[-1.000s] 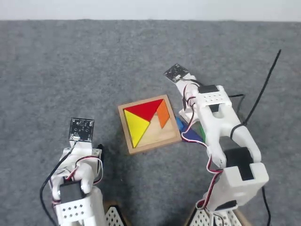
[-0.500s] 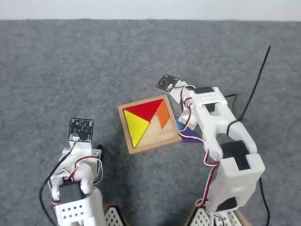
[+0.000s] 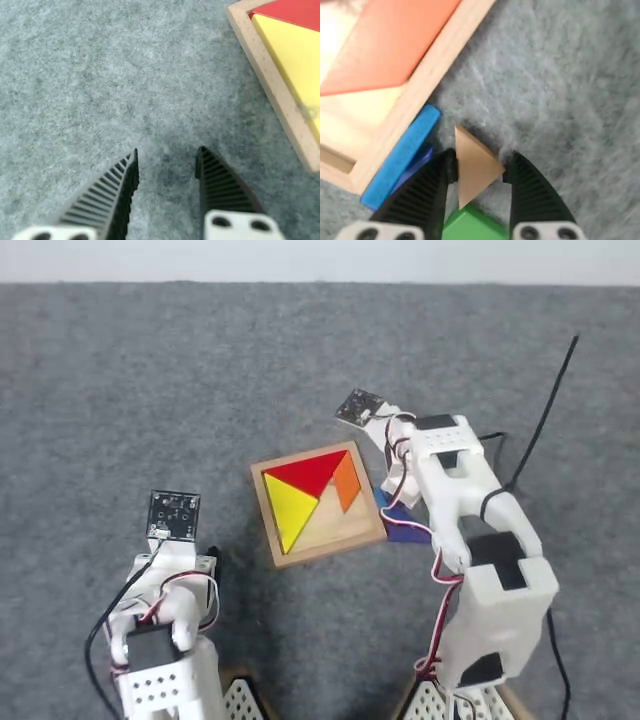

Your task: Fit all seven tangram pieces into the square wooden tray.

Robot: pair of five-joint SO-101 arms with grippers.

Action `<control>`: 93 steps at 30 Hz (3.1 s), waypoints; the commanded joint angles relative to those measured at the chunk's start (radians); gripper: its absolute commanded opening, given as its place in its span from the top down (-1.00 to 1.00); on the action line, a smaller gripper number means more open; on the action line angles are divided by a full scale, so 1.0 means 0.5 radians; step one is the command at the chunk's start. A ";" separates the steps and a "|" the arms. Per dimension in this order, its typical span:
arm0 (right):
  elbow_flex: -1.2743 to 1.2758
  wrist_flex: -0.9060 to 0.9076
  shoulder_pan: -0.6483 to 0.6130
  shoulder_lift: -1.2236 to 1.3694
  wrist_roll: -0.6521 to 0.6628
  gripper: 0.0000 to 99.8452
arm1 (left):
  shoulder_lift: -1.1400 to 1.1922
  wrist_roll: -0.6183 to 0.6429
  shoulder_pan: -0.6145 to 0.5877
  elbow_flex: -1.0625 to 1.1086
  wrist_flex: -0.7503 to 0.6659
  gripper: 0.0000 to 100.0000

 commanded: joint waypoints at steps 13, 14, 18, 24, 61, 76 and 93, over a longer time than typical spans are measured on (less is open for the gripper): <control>-0.399 0.474 -0.195 -0.606 0.181 0.88 | -0.037 0.018 0.003 -0.017 0.012 0.62; -0.399 0.474 -0.262 -0.582 0.227 0.88 | -0.037 0.018 0.003 -0.017 0.012 0.62; -0.402 0.462 -0.535 -0.483 0.488 0.88 | -0.037 0.018 0.003 -0.017 0.012 0.62; -0.393 0.262 -0.741 -0.305 1.289 0.88 | -0.037 0.015 0.003 -0.017 0.012 0.62; -0.436 0.008 -0.766 -0.275 1.927 0.58 | -0.037 0.015 0.003 -0.017 0.012 0.62; -0.304 0.023 -0.655 -0.612 -0.767 0.58 | -0.037 0.012 0.003 -0.017 0.012 0.62; -0.129 -0.284 -0.735 -0.183 -2.295 0.58 | -0.037 0.012 0.003 -0.017 0.012 0.62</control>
